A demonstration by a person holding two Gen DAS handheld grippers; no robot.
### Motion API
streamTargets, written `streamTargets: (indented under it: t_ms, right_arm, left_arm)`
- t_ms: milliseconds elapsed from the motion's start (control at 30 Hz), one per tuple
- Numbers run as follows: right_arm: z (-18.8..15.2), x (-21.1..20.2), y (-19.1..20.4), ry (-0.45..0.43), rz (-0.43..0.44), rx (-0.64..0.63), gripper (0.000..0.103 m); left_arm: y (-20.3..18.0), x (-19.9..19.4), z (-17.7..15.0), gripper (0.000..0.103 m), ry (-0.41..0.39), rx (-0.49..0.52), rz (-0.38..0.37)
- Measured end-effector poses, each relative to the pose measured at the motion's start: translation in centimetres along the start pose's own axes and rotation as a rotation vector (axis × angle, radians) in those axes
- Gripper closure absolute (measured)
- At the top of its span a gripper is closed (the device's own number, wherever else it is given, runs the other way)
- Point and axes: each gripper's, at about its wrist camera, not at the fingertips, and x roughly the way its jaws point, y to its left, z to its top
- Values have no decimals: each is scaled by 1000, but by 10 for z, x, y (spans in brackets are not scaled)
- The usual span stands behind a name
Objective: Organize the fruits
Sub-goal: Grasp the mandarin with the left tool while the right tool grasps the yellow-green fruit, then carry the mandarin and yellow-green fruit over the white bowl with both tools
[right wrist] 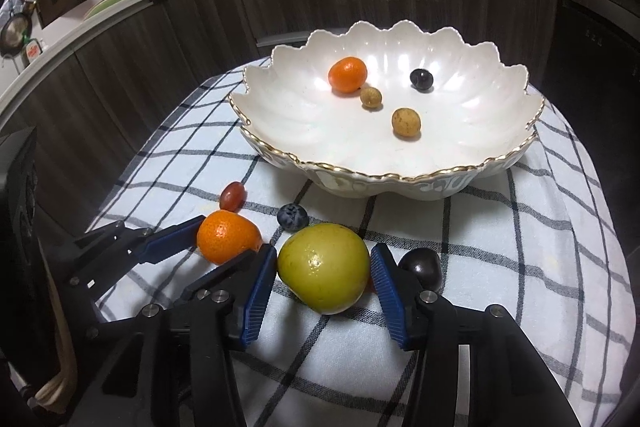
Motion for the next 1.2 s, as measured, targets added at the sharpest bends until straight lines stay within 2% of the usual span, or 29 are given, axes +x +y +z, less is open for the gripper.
streamTargets:
  t_ms: [667,1200]
  right_arm:
    - [8,-42,-6,-91,-13,17,53]
    - [21,-70,-18,-145,-38,58,53]
  left_arm:
    - [-7,-39,17,61,-69,4,27]
    - [-8,-55,48,61,-101,-18,12]
